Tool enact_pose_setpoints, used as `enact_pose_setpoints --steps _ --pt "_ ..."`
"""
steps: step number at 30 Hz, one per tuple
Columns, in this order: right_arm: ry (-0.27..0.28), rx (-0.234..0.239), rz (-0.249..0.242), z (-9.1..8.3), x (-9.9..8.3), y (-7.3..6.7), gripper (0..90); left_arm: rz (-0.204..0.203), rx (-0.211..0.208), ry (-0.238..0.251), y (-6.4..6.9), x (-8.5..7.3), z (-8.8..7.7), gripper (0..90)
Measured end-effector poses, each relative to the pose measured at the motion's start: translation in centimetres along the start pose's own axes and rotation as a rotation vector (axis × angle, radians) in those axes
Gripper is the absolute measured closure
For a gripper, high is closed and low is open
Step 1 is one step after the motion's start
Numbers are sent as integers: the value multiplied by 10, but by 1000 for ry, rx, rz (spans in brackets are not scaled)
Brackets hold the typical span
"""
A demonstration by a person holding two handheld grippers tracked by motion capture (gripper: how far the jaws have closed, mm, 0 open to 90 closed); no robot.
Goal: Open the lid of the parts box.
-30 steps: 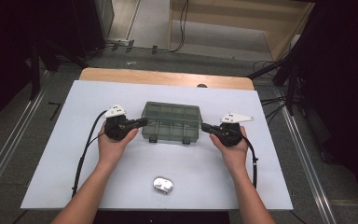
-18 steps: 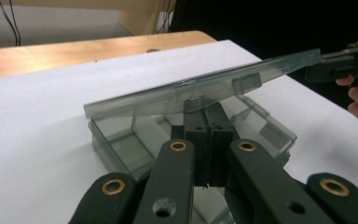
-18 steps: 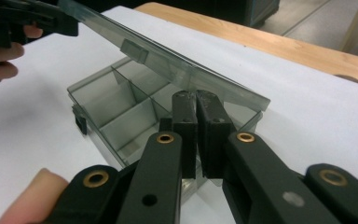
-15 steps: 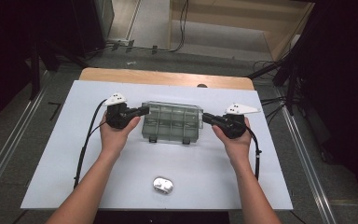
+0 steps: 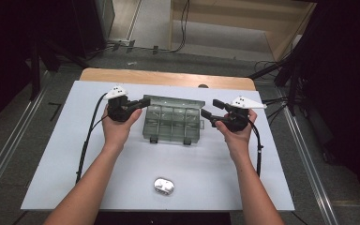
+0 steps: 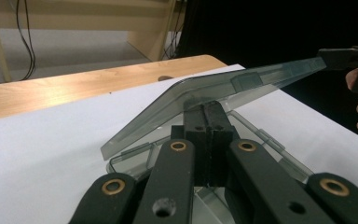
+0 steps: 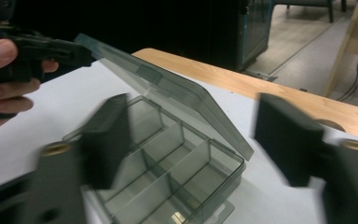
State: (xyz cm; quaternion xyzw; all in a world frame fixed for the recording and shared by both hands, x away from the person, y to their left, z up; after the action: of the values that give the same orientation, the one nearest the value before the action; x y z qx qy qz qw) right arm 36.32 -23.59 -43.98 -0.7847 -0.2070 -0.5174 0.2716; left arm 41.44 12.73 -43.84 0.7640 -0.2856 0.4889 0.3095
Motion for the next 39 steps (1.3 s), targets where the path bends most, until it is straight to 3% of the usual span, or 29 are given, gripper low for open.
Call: enact_pose_setpoints --steps 2,5,10,12,15,17,21,24,29,32,35,37,39 --pt "-1 -22 14 5 0 1 11 -1 2 2 -1 2 1 893" --pt "-1 14 25 13 -1 2 0 -2 6 8 -3 5 3 893" --pt "-12 -38 31 27 -4 3 0 -16 10 19 -5 10 6 893" --pt "-9 -59 38 32 -5 3 97 -13 11 19 -5 12 7 892" --pt "15 -143 78 39 -4 5 333 -7 17 23 -6 14 9 893" --pt "44 -145 92 41 -3 7 426 -5 21 26 -7 16 10 892" --pt "68 -147 66 45 -3 8 575 -6 26 31 -9 18 12 892" --pt "59 -157 59 47 -3 8 637 -1 28 34 -11 18 12 892" --pt "91 -199 60 45 0 10 765 13 41 32 -13 16 7 891" --pt "88 -214 64 46 1 11 791 30 58 60 -14 12 -1 889" --pt "86 -225 60 47 2 11 797 8 79 48 -23 7 -2 807" --pt "88 -226 60 48 3 12 798 -19 72 56 -29 5 1 764" --pt "88 -226 65 48 3 13 800 -29 46 52 -35 4 6 623"
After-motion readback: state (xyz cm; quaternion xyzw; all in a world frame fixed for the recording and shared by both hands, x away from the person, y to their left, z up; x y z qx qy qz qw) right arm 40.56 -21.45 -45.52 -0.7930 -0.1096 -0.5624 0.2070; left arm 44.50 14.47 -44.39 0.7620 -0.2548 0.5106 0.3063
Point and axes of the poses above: each handheld gripper's, and its own axes: z roughly forward along the jaws, x roughly out of its top, y roughly to its right, the point moved 1 cm from there along z, roughly forward along the jaws, and after that the axes turned 3 degrees about z, right-handed, at the moved point
